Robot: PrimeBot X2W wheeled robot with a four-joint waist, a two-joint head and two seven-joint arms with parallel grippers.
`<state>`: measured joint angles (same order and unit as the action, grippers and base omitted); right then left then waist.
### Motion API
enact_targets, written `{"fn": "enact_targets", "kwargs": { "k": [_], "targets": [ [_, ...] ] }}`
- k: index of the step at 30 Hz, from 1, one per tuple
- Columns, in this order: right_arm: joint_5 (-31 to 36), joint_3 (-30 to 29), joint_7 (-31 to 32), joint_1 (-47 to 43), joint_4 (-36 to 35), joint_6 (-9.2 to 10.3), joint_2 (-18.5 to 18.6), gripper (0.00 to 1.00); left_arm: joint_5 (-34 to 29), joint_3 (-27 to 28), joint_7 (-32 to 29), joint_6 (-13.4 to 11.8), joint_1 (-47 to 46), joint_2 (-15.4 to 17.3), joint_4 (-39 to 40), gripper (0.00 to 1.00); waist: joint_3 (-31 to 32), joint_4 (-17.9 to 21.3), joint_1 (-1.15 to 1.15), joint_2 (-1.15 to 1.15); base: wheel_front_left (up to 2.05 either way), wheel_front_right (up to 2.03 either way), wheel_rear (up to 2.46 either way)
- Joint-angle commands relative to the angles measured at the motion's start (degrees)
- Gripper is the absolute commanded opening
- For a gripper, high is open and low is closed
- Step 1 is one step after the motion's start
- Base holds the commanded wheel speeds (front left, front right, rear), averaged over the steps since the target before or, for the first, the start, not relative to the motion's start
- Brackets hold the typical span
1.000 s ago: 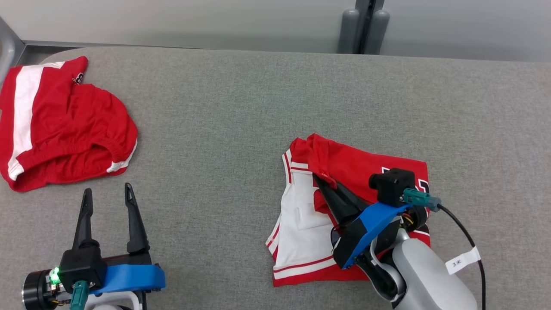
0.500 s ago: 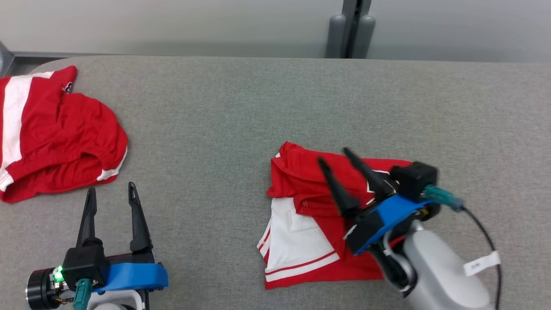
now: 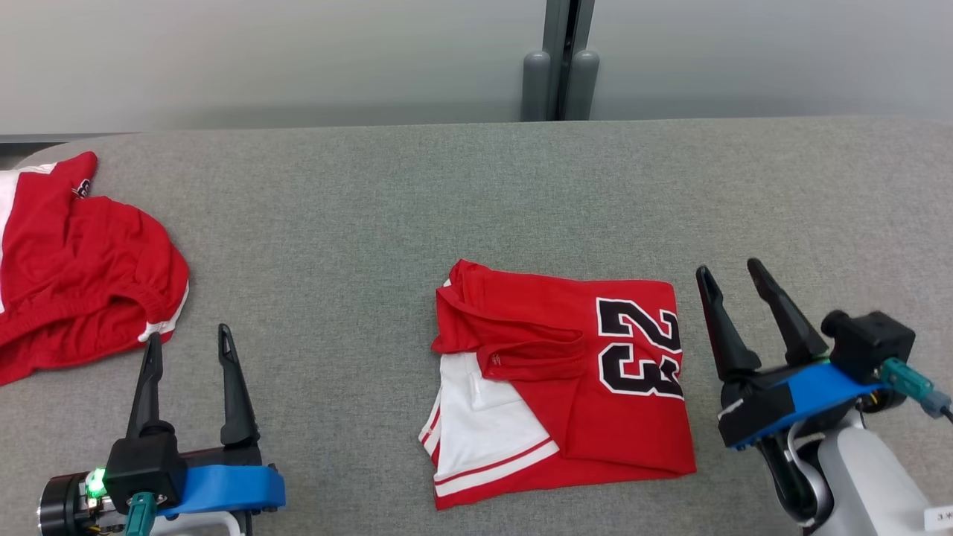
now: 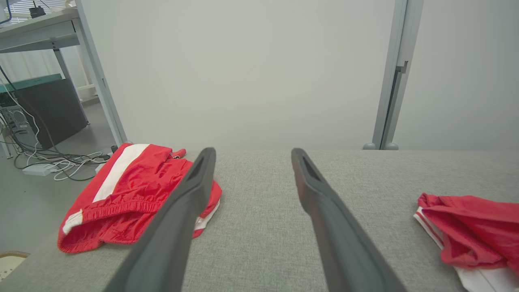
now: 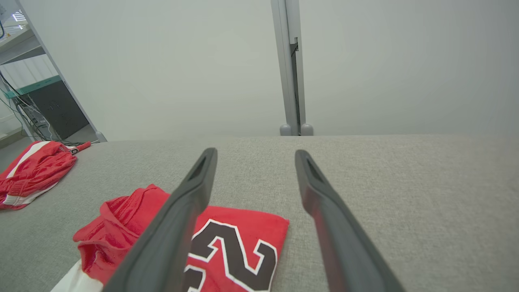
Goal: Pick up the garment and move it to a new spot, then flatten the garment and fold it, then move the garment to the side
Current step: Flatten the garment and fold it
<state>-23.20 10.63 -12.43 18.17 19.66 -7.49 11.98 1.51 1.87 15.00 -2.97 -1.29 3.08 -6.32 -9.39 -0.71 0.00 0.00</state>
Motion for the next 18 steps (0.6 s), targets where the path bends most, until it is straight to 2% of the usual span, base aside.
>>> {"fn": "enact_targets", "kwargs": {
  "k": [1, 10, 18],
  "targets": [
    [0.5, -0.4, -0.1, -1.4, -0.4, 0.00, 0.0, 1.00, -0.2, 0.3, 0.3, 0.3, 0.5, 0.2, 0.3, 1.00, 0.1, 0.1, 0.00, 0.00, 0.00, 0.00, 0.00],
    [1.2, -1.4, 0.9, -5.6, -1.6, 0.00, -1.8, 1.00, -0.5, 0.5, 0.3, 0.4, 0.9, 0.4, 0.0, 1.00, 0.9, 0.1, 0.00, 0.00, 0.00, 0.00, 0.00],
    [1.2, 5.9, 3.1, -4.5, -1.7, 0.00, -2.3, 1.00, -0.6, 0.2, 0.2, 0.7, 0.6, 0.4, -0.3, 1.00, 1.1, -0.9, 0.00, 0.00, 0.00, 0.00, 0.00]
  ]
}}
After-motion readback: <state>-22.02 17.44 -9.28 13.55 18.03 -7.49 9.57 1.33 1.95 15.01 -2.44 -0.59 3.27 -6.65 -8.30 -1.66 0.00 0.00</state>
